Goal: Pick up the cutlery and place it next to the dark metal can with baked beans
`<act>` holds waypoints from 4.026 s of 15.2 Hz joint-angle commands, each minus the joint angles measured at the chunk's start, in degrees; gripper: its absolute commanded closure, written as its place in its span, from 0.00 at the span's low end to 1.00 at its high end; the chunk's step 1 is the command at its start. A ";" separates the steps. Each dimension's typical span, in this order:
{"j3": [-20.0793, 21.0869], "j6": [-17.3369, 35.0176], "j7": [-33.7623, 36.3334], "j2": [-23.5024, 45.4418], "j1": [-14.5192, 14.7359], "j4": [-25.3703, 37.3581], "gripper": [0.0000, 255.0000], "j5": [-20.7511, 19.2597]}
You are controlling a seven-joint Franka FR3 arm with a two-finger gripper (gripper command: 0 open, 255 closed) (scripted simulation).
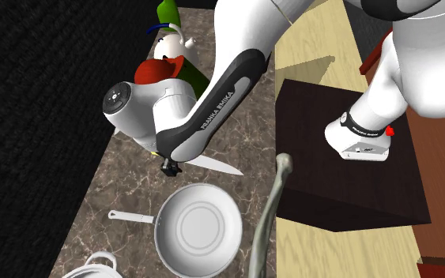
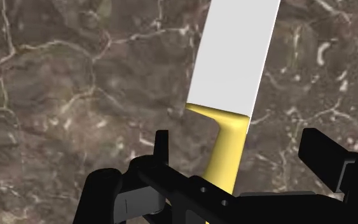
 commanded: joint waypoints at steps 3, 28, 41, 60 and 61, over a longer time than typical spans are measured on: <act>-0.02 0.15 -0.01 0.02 -0.02 -0.10 0.00 -0.02; 1.14 -6.68 -1.06 -6.67 -0.82 0.16 1.00 1.69; 1.96 -14.36 -2.07 -12.01 -1.32 2.64 1.00 3.23; -0.50 -16.24 -11.99 -24.51 -8.35 -7.18 1.00 5.30; -0.96 -15.81 -13.21 -25.48 -9.14 -8.48 1.00 5.35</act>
